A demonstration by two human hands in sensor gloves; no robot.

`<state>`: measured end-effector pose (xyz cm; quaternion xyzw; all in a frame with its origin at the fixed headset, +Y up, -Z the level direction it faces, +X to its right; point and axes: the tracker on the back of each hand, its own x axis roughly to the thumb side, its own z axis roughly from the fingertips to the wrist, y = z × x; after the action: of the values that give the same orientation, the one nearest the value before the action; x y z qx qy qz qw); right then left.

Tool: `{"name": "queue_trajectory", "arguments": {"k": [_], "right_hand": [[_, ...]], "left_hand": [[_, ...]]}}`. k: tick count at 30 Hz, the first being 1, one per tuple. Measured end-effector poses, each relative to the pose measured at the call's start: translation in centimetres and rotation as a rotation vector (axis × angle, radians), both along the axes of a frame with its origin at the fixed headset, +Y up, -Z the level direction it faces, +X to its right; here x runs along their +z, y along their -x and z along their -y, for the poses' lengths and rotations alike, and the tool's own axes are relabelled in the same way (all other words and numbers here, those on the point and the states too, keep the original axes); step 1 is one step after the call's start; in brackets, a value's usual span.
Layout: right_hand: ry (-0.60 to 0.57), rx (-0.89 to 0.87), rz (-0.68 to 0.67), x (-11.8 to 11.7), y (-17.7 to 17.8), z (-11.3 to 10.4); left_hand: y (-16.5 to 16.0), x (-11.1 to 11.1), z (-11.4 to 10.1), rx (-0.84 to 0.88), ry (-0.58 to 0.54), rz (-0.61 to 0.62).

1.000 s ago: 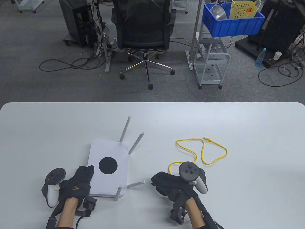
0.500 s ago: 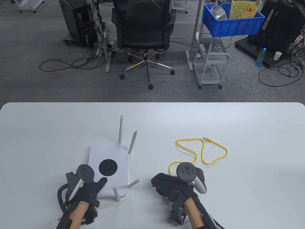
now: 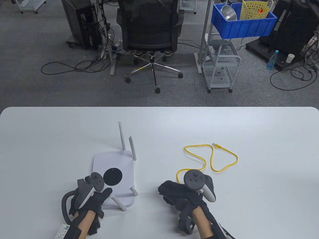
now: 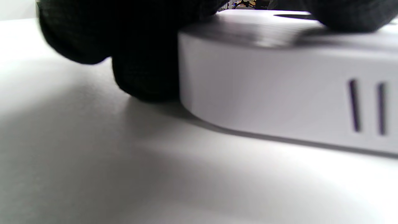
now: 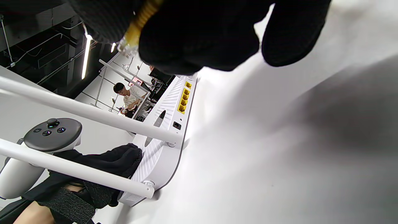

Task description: Remove ethernet cable from router with right hand

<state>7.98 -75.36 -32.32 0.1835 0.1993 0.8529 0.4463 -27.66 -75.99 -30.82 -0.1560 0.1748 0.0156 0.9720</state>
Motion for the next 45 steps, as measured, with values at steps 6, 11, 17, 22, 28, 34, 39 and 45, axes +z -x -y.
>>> {"name": "queue_trajectory", "arguments": {"k": [6, 11, 17, 22, 28, 34, 39, 45], "right_hand": [[-0.073, 0.026, 0.045, 0.0, -0.3, -0.9], [-0.2, 0.085, 0.103, 0.2, -1.0, -2.3], [-0.426, 0.295, 0.26, 0.7, -1.8, -3.5], [-0.647, 0.614, 0.362, 1.2, -1.9, -3.8], [-0.668, 0.772, 0.374, 0.7, -1.9, -2.8], [-0.589, 0.903, 0.306, -0.2, -2.0, -0.9], [-0.574, 0.967, 0.276, -0.5, -1.5, -0.2], [-0.556, 0.983, 0.254, -0.6, -1.2, 0.2]], "left_hand": [[0.3, 0.0, -0.1, 0.021, -0.018, -0.005], [0.7, 0.3, -1.2, 0.063, -0.103, -0.01], [0.4, 0.8, -2.4, 0.173, -0.196, 0.06], [-0.5, 1.1, -2.8, 0.2, -0.22, 0.154], [-1.3, 1.2, -2.9, 0.179, -0.216, 0.211], [-1.2, 1.1, -2.4, 0.198, -0.183, 0.209], [-1.3, 1.0, -2.2, 0.204, -0.164, 0.209], [-1.3, 1.1, -2.2, 0.213, -0.146, 0.205]]}}
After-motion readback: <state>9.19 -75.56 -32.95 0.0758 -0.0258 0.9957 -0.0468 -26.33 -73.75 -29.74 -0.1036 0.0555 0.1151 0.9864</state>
